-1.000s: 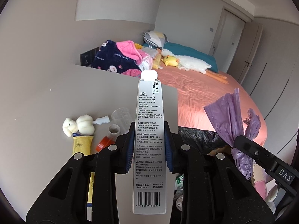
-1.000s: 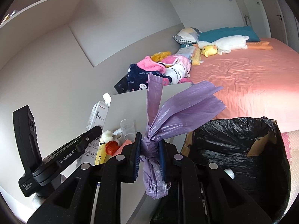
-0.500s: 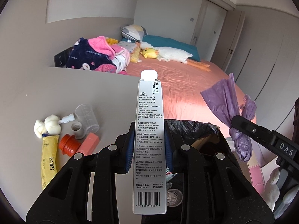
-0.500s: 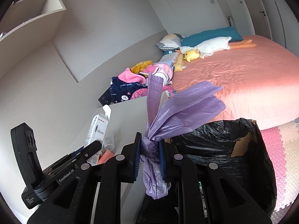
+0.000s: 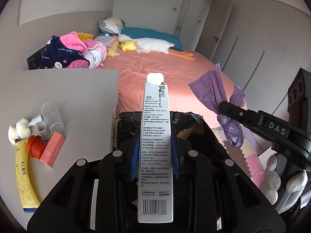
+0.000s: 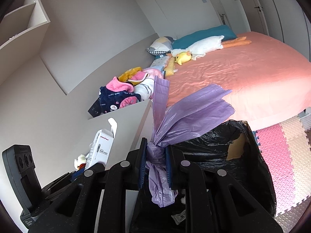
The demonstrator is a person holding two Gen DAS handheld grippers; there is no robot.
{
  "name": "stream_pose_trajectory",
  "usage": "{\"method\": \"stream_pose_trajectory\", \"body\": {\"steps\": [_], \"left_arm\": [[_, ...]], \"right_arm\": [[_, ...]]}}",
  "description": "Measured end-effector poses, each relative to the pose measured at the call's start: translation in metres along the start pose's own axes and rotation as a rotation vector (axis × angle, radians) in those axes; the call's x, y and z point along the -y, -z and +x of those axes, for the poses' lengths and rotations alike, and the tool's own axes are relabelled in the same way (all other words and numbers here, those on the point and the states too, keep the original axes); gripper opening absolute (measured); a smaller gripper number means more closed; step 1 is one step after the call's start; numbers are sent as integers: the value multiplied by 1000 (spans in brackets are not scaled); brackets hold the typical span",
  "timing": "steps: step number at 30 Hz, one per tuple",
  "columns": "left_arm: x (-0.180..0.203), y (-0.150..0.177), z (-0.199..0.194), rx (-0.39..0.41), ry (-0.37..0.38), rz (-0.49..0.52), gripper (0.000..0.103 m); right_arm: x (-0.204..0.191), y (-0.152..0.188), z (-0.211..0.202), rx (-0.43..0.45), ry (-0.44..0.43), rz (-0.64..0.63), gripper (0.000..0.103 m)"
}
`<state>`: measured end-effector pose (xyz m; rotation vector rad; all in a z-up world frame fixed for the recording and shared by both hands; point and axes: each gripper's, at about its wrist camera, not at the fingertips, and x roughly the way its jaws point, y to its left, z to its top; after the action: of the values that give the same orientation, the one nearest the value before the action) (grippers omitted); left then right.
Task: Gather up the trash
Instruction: 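Carry the purple bag and white box toward the black trash bag, then open the left gripper to drop the white box while the right drops the purple bag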
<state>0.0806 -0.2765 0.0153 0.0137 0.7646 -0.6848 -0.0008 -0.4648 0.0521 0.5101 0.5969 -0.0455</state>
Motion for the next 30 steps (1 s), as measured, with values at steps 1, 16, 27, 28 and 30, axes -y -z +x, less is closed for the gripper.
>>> {"method": "stream_pose_trajectory", "body": {"steps": [1,16,27,28,30], "left_arm": [[2,1,2,-13,25,5,29],[7,6,9,-85,126,32,92],[2,4,7,-74,99,29,92],[1,4,6,-71,94,29,92],[-2,4,3,-64,87,23,92]], "right_arm": [[3,0,-1,2,8,7,19],[30,-9,-16,85,113,109,78],[20,-5,-11,61,92,87,78],[18,-5,-9,56,89,83,78],[13,-4,-6,47,79,71,78]]}}
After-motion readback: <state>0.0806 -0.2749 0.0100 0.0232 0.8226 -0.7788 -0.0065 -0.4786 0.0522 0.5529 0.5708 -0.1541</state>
